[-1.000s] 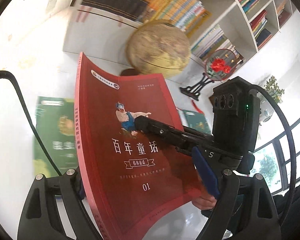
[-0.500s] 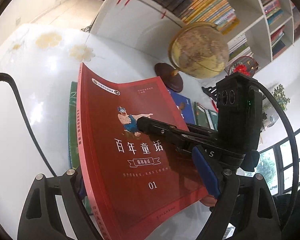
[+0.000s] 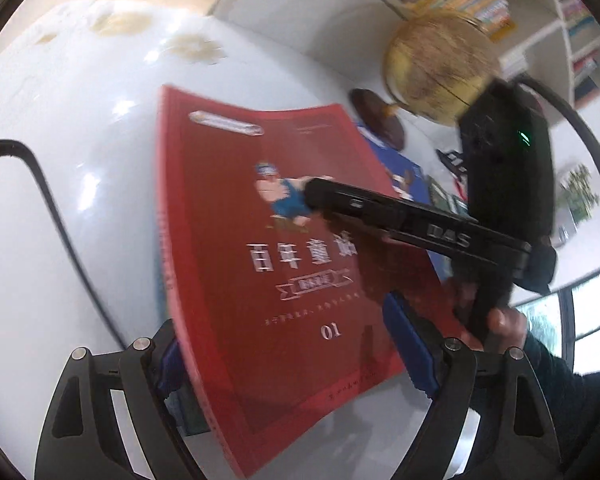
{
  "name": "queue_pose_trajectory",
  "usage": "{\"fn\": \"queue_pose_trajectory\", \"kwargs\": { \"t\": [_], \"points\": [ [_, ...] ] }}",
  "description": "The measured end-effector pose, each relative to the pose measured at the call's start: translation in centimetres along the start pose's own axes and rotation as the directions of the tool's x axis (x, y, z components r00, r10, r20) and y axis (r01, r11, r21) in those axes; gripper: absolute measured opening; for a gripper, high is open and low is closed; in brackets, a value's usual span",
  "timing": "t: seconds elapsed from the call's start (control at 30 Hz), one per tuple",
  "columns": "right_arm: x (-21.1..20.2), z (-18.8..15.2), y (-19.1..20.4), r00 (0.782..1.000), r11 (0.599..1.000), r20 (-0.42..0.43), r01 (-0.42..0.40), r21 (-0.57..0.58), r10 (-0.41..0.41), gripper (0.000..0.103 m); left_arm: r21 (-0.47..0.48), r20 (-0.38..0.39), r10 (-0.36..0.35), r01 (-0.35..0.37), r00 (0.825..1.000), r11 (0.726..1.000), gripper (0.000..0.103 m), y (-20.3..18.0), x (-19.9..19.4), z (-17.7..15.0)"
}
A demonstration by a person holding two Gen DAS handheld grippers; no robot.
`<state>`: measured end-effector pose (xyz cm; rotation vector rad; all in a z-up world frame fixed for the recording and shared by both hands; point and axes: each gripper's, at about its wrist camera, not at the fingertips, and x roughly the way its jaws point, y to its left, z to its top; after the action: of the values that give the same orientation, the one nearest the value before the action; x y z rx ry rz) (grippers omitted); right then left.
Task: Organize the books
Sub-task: 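Lower the red book onto the table beside the blue book with both tools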
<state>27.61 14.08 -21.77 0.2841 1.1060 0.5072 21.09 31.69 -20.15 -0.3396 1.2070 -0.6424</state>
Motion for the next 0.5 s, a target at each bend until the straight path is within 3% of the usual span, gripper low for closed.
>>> {"fn": "queue_pose_trajectory", "kwargs": {
  "t": [0.07, 0.2, 0.27, 0.5],
  "points": [
    [0.4, -0.1, -0.1, 1.000, 1.000, -0.008, 0.004, 0.010, -0.004, 0.026, -0.030, 0.015, -0.015, 0.015, 1.000, 0.999, 0.084, 0.9, -0.7, 0.0],
    [0.3, -0.3, -0.2, 1.000, 1.000, 0.002, 0.005, 0.022, -0.005, 0.026, -0.054, 0.044, 0.037, -0.035, 0.998, 0.998, 0.084, 2.0, -1.9, 0.0],
    [0.2, -0.4, -0.5, 1.000, 0.999, 0.006, -0.005, 0.041, 0.005, 0.026, -0.067, 0.050, 0.020, -0.016, 0.999, 0.998, 0.084, 2.4, -2.0, 0.1],
    [-0.1, -0.9, -0.6, 0.999, 0.996, 0.036, -0.002, 0.091, -0.001, 0.026, 0.001, 0.062, 0.031, -0.031, 0.998, 1.000, 0.084, 0.4, -1.3, 1.9]
  ]
}}
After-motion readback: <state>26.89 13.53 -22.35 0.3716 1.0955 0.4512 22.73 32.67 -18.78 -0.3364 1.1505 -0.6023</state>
